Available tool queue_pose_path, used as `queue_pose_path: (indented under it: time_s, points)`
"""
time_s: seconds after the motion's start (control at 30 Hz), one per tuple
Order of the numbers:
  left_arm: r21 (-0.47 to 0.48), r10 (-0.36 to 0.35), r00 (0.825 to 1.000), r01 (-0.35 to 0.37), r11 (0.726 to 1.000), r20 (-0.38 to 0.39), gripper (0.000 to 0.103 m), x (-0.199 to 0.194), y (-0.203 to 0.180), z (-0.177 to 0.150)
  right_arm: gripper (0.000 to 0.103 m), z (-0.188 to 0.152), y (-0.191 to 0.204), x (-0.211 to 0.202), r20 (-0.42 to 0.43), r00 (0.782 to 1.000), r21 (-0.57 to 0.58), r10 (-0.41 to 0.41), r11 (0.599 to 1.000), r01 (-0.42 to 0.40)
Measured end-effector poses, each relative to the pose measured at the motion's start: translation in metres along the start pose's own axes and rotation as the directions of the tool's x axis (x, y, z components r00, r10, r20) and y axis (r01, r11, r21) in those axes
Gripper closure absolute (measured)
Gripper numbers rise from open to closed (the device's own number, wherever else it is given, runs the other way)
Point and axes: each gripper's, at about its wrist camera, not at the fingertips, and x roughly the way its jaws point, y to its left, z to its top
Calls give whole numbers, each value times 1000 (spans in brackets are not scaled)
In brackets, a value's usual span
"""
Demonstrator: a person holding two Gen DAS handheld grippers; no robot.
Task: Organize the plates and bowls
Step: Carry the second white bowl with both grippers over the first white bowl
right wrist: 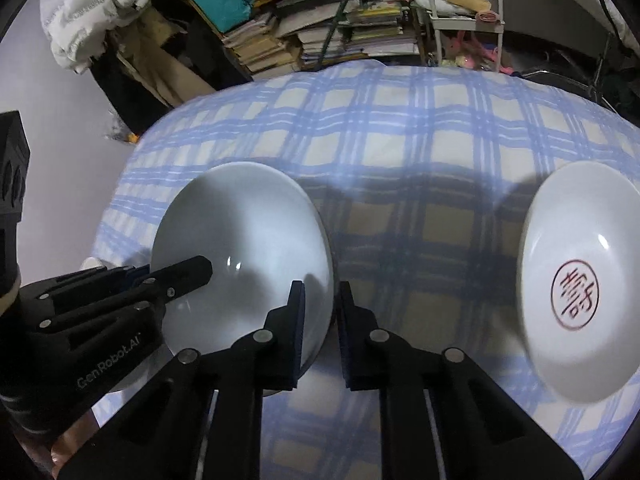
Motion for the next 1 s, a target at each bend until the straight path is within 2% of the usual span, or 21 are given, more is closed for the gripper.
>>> queue_pose_path:
  time_s: [0.27,0.6,0.83,1.0]
  points:
    - [21,28,998,-29,999,57,93,-51,6,-19,86,-22,32,-26,42,999,-40,-8,999,10]
    - [2,40,991,-40,999,129,93,-111,25,-54,86,-30,68,-79,152,986,-88,69,995,-55]
    - [-51,13,986,-5,999,165,92,-136,51,-77,88,-38,97,-84,150,983,-139,106,987,-85]
    - [-70,45,982,-32,997,186,92,-143,67,-90,90,-44,115,-82,142,981,-180,130,978,-103]
